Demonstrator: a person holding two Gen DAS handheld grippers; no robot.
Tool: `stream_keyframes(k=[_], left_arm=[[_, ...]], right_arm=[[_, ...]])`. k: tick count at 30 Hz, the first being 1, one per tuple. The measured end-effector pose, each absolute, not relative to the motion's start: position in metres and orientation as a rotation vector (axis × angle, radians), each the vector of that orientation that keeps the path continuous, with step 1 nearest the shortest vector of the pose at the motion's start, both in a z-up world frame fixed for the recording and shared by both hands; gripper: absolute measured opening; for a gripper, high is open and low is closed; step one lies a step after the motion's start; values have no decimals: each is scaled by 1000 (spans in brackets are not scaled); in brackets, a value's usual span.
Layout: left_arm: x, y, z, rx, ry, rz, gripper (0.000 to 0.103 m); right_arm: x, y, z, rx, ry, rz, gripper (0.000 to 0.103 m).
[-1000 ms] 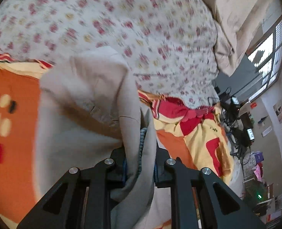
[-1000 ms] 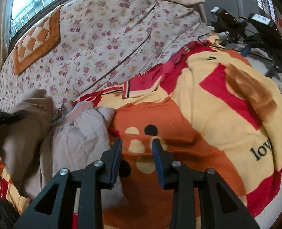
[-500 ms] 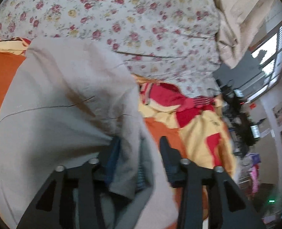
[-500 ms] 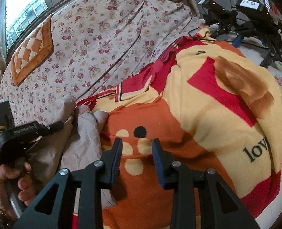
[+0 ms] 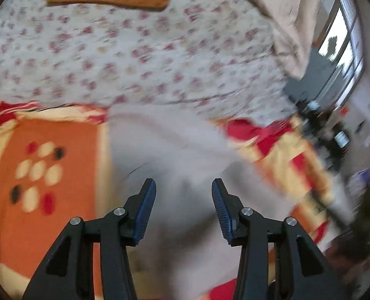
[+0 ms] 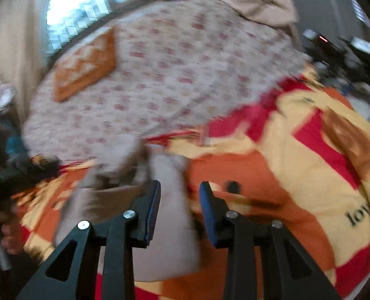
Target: Fold large clothes
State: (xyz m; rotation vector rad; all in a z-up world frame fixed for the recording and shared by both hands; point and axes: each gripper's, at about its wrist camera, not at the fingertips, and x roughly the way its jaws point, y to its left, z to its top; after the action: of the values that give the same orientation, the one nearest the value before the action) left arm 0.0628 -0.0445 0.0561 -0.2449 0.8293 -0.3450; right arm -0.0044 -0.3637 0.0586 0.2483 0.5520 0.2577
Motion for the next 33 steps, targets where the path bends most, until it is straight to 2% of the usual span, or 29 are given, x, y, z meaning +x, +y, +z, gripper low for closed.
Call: stream_keyframes(k=[1,3,4,5,8,12,13,14,15,20,24,28,33], left_arm=[[56,-40,47,-230,830,-334,33],[42,-32,31,-220,823,-323,33],[37,-29,25,-227,814,-324,33],[31,-25,18,-236,806,-327,33],[20,-21,8,-228,807,-335,33],[18,-26,2,-211,825,-390,33],[19,-26,-1,-217,840,-398,33],[20,-25,-3,-222,851,-399,33],[20,-25,-6,-228,867,-399,33],[14,-22,5,-252,829,-441,33],[15,-29,4,-266,840,-462,33],[12,-37,14,-232,789,-445,33],[5,-51,41,-224,656,-572,33]], right_arm=[[-7,-358,61,236,537,286,33],[-9,-340,66,202,513,371,43],[-10,-332,68,193,504,398,53],[-10,-323,70,176,493,425,58],[1,-294,71,81,493,452,60],[36,-263,48,-8,635,446,59],[40,-259,42,-30,669,452,49],[44,-254,33,-55,720,476,3],[43,-252,27,-47,763,502,4],[17,-292,40,104,702,533,3],[24,-320,26,209,762,524,5],[42,-327,-2,168,866,366,18],[57,-326,-23,127,951,284,17]])
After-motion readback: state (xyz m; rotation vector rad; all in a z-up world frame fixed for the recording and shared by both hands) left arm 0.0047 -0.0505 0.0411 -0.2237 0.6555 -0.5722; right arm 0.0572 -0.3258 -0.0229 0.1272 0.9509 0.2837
